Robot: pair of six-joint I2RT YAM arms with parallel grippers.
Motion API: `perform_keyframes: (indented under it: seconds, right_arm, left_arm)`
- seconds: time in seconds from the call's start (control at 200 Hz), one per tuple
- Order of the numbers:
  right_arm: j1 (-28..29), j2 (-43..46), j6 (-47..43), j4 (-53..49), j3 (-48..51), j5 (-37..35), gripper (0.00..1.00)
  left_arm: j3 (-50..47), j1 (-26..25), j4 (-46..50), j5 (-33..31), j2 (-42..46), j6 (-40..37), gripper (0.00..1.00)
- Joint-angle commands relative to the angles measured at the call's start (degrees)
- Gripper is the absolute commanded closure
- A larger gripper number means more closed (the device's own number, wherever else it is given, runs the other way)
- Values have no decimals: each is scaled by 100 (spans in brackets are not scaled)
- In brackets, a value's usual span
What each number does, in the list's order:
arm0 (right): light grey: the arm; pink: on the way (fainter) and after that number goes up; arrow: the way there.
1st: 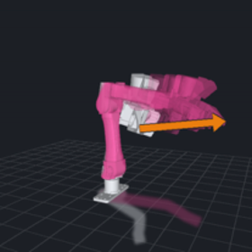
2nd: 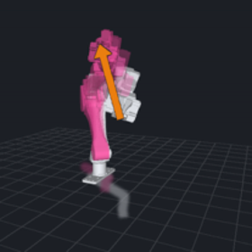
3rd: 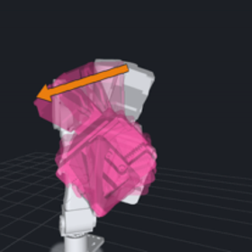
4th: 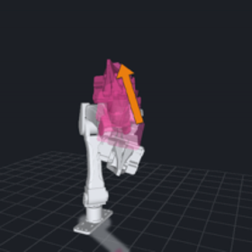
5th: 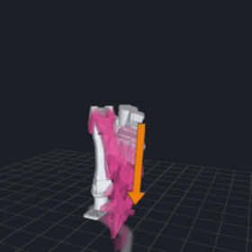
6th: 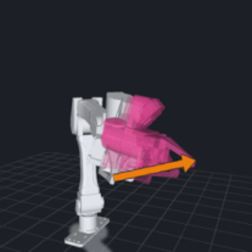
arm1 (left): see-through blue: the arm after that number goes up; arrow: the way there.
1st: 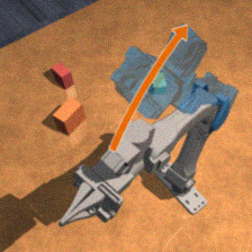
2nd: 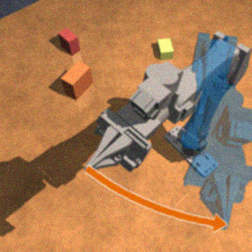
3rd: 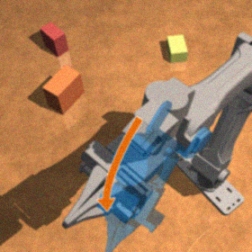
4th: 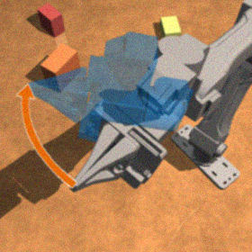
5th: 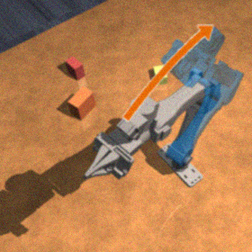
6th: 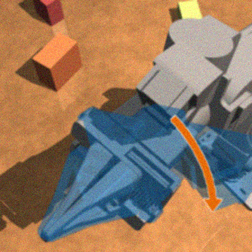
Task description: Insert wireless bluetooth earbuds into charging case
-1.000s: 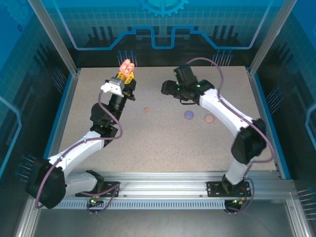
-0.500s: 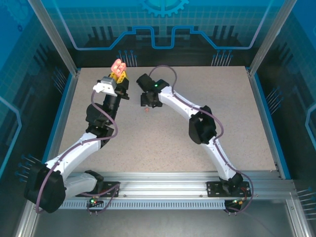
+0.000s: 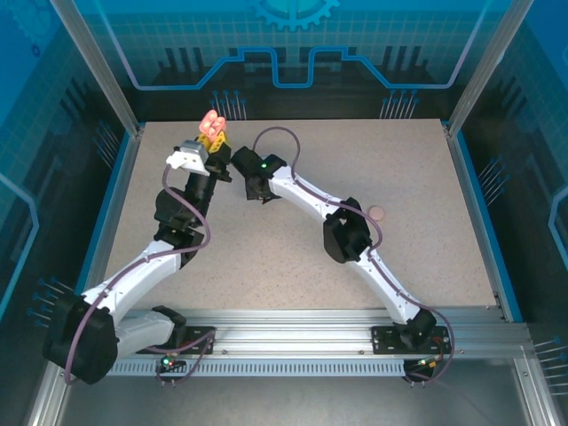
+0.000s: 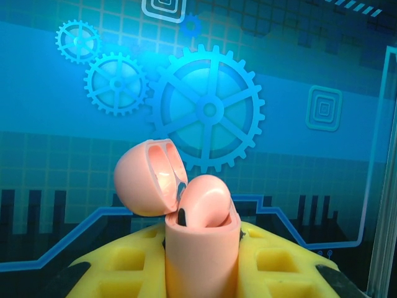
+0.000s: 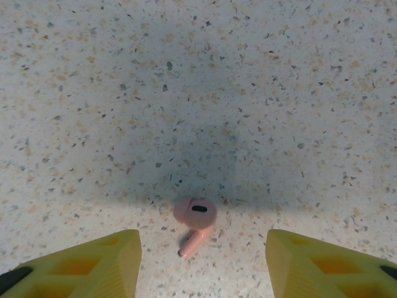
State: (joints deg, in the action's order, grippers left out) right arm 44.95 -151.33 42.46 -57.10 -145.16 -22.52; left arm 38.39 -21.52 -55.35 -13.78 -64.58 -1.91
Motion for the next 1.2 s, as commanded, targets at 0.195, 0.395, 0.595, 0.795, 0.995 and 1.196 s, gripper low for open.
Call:
perform_keyframes:
  seconds: [0.195, 0.395, 0.595, 0.795, 0.995, 1.196]
  right_arm:
    - [-11, -545, 87, 107, -507, -138, 48]
    - [-48, -704, 175, 154, -662, -53, 51]
    - [-103, -775, 227, 114, -679, -57, 56]
    - [-111, -826, 134, 24, -698, -69, 58]
    - [-86, -869, 87, -107, -690, -65, 63]
    - [-3, -785, -115, -195, -661, -215, 66]
  left_arm:
    - [-139, 60, -170, -90, 246, 140, 100]
    - [-167, 58, -186, -98, 246, 173, 100]
    - [-202, 69, -229, -98, 220, 209, 100]
    - [-227, 87, -251, -107, 215, 226, 100]
    - [-236, 105, -259, -116, 210, 253, 100]
    - [-227, 110, -249, -116, 219, 270, 100]
